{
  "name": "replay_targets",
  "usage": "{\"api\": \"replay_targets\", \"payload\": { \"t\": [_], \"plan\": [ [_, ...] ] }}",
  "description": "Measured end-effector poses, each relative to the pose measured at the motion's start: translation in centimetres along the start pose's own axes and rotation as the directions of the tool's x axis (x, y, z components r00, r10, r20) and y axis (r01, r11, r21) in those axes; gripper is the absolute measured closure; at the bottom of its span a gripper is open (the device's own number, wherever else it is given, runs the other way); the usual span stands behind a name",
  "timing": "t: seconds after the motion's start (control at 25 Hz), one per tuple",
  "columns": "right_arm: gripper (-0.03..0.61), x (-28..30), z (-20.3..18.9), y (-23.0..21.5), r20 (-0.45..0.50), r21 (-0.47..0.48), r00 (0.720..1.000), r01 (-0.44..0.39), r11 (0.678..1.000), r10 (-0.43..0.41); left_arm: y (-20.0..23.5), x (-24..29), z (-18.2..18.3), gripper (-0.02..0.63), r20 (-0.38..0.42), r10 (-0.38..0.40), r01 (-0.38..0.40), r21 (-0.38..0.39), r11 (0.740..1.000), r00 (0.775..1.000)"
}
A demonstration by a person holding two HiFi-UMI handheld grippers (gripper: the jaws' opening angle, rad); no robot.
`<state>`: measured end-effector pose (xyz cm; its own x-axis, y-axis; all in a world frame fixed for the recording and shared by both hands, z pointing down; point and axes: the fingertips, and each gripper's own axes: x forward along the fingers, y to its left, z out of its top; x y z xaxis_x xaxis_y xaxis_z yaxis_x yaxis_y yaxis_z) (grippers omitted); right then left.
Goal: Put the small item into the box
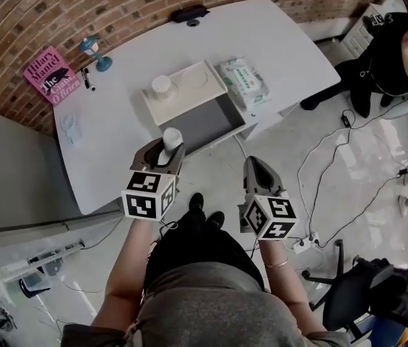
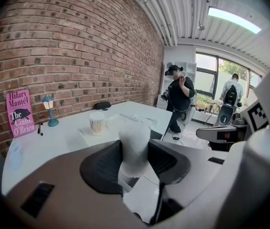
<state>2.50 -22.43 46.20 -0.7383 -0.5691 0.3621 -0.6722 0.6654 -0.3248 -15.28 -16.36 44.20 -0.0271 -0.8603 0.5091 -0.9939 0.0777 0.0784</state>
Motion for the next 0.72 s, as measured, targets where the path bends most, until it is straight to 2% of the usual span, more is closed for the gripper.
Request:
{"api": "replay_targets", "payload": {
  "t": [0.36, 0.52, 0.72],
  "plan": [
    [0.571, 0.3, 0.1, -1.0, 0.007, 0.022, 0.997, 0.071, 0.997, -0.072, 0.1, 4.3, 0.1, 0.439, -0.112, -0.050, 0.064, 0.128, 0.990, 0.992],
    [0.571, 0.6, -0.3, -1.5, -0.001, 0.039, 0.995, 0.098, 0.994, -0.098, 0.3, 5.8, 0.2, 0.439, -0.151, -0.066, 0.090, 0.157, 0.983, 0.986],
    [0.571, 0.7, -0.5, -2.2, -0.001, 0.051, 0.991, 0.132, 0.990, -0.132, 0.0, 7.7, -0.3, 0.439, -0.222, -0.077, 0.130, 0.237, 0.963, 0.972]
  ]
}}
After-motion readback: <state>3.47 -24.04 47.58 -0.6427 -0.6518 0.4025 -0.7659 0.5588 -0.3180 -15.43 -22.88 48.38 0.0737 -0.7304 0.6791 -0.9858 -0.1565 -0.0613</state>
